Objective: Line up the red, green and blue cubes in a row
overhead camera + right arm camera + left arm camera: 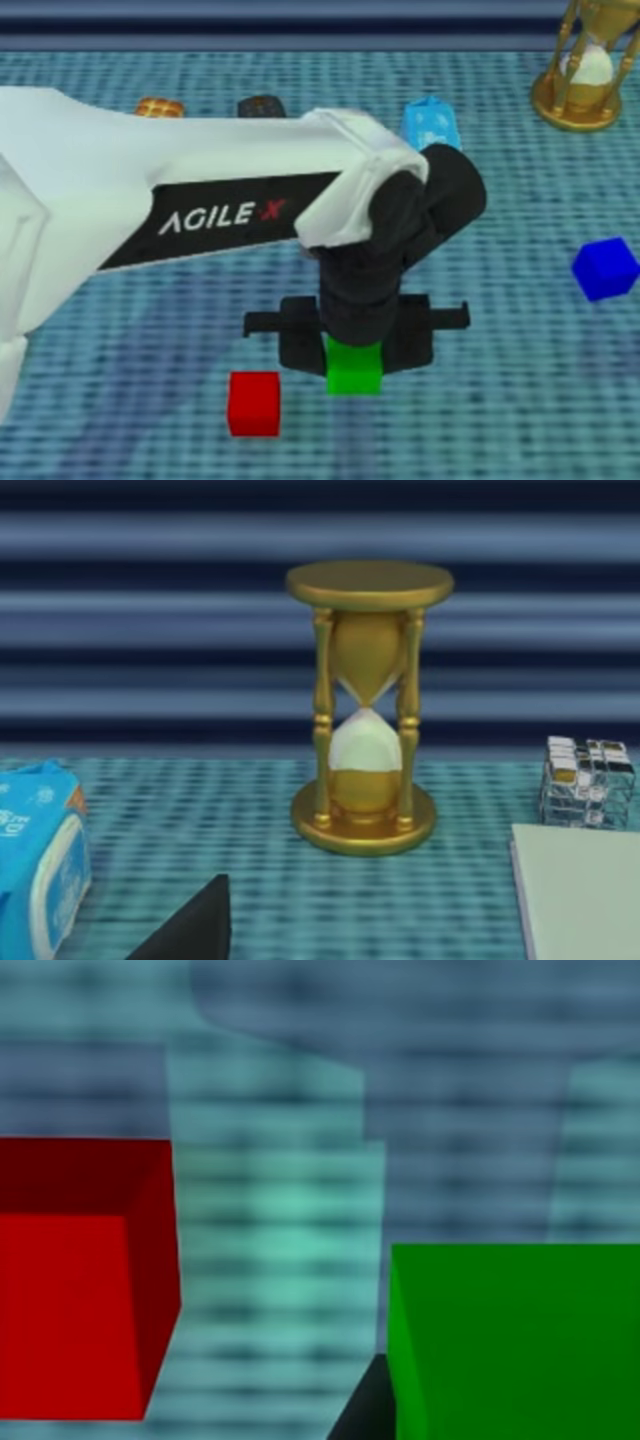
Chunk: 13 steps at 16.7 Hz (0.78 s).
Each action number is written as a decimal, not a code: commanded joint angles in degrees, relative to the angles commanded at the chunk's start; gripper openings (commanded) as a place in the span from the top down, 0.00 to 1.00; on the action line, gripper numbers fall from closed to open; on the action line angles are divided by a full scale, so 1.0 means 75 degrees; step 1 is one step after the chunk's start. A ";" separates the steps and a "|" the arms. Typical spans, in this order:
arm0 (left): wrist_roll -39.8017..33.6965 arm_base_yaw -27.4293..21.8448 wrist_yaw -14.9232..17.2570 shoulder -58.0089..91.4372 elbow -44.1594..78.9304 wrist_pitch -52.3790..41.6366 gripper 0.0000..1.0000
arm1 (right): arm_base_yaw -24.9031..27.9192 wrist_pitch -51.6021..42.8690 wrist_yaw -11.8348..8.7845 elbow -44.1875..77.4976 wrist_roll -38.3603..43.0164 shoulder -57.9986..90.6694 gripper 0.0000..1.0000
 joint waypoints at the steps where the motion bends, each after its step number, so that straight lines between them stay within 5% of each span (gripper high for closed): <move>1: -0.0003 0.0006 0.0002 0.0102 -0.0170 0.0299 1.00 | 0.0000 0.0000 0.0000 0.0000 0.0000 0.0000 0.00; 9: -0.0011 0.0010 -0.0007 0.0514 -0.0804 0.1320 1.00 | 0.0000 0.0000 0.0000 0.0000 0.0000 0.0000 0.00; 13: -0.0011 0.0010 -0.0007 0.0514 -0.0804 0.1320 0.70 | 0.0000 0.0000 0.0000 0.0000 0.0000 0.0000 0.00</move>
